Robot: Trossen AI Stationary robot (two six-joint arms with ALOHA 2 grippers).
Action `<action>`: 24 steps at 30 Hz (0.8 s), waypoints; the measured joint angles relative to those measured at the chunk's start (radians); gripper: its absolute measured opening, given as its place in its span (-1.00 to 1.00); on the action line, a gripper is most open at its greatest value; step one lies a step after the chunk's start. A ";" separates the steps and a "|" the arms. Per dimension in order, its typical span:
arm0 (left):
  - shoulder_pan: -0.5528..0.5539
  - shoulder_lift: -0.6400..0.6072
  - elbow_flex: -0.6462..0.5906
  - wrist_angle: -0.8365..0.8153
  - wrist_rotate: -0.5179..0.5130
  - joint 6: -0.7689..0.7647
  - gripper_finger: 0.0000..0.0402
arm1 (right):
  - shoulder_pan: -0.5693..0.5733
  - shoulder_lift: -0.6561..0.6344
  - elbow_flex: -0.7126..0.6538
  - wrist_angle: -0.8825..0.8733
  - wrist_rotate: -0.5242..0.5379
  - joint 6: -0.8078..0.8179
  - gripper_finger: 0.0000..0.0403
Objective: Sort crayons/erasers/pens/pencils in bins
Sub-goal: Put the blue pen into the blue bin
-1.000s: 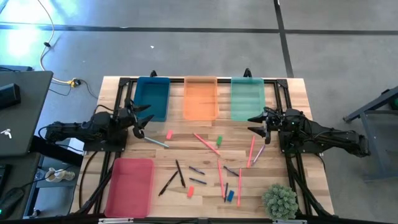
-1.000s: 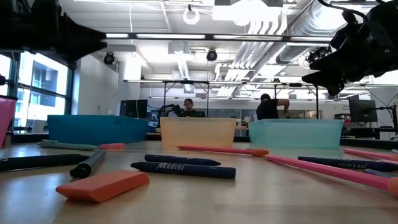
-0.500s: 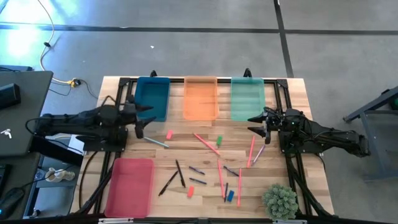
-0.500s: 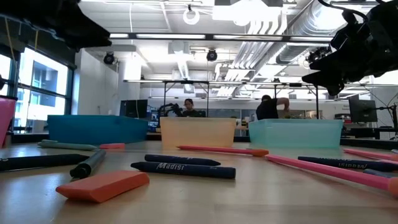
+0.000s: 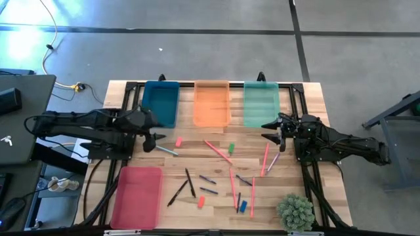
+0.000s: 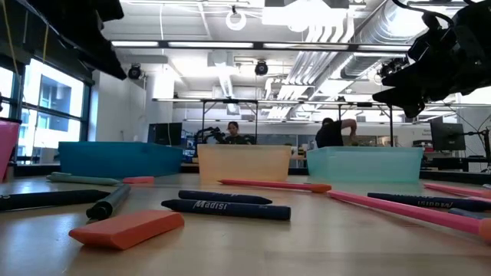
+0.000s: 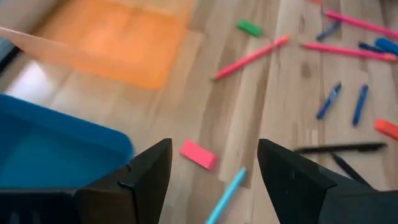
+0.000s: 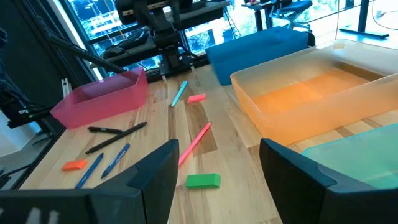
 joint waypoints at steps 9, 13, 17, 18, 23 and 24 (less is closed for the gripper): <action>0.000 0.182 0.096 -0.029 0.097 -0.035 0.12 | 0.000 0.000 0.000 -0.007 0.000 0.000 0.08; 0.000 0.261 0.192 -0.133 0.084 -0.009 0.12 | 0.000 0.000 0.000 -0.007 0.000 0.000 0.08; 0.000 0.340 0.264 -0.265 0.073 -0.008 0.12 | 0.000 0.000 0.000 -0.010 0.000 0.000 0.08; 0.000 0.357 0.269 -0.288 0.073 -0.008 0.12 | 0.000 0.000 0.000 -0.010 0.000 0.000 0.08; 0.000 0.451 0.272 -0.371 0.077 0.008 0.12 | 0.000 0.000 0.000 -0.010 0.000 0.000 0.08; -0.001 0.472 0.272 -0.390 0.077 0.017 0.12 | 0.000 0.000 0.000 -0.010 0.000 0.000 0.08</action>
